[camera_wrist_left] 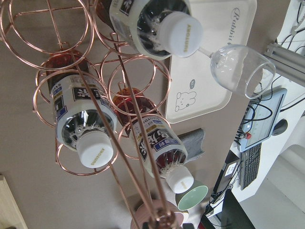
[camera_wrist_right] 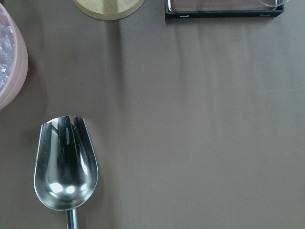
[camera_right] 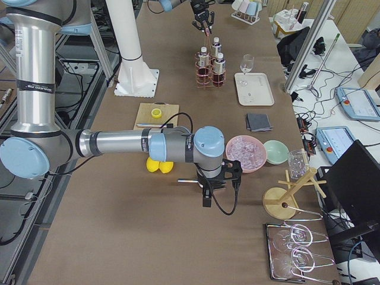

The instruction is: Take tea from basket to plate

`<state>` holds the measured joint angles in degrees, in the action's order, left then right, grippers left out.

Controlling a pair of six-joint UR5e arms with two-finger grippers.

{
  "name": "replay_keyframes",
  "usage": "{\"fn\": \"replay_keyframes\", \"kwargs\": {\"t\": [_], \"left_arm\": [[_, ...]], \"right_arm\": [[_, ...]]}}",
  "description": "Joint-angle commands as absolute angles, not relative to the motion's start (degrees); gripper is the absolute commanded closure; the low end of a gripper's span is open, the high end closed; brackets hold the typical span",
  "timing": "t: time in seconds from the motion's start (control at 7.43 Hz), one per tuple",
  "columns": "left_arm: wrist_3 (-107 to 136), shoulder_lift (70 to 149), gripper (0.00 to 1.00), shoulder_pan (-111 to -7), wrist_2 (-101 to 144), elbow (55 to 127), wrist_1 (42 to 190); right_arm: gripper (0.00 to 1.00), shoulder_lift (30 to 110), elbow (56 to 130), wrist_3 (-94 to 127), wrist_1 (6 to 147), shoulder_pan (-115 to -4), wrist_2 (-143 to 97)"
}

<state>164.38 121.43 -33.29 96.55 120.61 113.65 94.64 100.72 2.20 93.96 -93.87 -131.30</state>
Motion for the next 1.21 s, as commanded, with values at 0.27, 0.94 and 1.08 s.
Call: {"fn": "replay_keyframes", "kwargs": {"t": [0.27, 0.94, 1.08], "left_arm": [[165.1, 122.1, 1.00, -32.5, 95.6, 119.8, 115.2], [167.9, 121.3, 1.00, -31.1, 95.5, 119.8, 117.1], [169.8, 121.9, 1.00, -31.1, 96.0, 118.5, 117.0]], "right_arm": [[0.01, 94.6, 100.8, 2.2, 94.0, -93.9, -131.3], [0.01, 94.6, 100.8, 2.2, 94.0, -93.9, -131.3], [0.01, 94.6, 100.9, 2.2, 94.0, -93.9, -131.3]]}}
